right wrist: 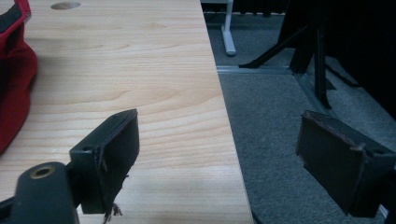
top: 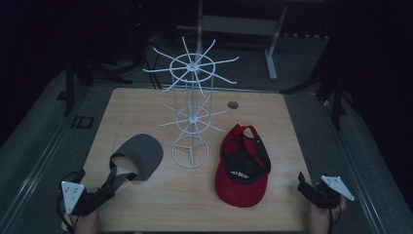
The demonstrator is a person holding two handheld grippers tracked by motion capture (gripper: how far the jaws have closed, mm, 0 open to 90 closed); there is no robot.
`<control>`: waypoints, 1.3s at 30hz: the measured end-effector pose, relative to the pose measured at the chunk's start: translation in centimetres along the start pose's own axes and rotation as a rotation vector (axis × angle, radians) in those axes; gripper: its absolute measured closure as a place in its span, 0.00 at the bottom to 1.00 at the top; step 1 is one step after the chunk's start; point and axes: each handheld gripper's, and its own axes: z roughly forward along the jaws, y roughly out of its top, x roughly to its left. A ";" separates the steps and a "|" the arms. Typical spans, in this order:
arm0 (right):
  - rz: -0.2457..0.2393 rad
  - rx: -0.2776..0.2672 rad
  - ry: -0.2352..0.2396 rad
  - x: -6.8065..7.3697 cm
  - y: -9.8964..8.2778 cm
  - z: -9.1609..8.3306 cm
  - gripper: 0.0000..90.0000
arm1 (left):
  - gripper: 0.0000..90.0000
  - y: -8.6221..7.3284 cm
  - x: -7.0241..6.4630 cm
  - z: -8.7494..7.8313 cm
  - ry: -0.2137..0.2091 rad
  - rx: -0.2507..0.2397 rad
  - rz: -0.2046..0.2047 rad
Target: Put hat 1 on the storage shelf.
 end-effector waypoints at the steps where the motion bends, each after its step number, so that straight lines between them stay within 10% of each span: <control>1: 0.004 0.007 0.009 0.0 0.0 0.0 0.15 | 0.03 0.0 0.0 0.0 -0.001 -0.001 -0.003; 9: 0.009 0.044 0.033 -0.1 0.5 -0.3 0.14 | 0.03 0.2 0.0 -0.1 -0.017 -0.017 -0.026; 18: 0.009 0.119 0.183 0.7 4.0 -1.3 0.14 | 0.03 0.7 -0.8 -0.5 -0.057 -0.005 -0.010; 39: -0.127 0.149 0.407 7.4 8.2 1.9 0.14 | 0.03 1.1 -1.9 -0.7 -0.134 0.032 -0.045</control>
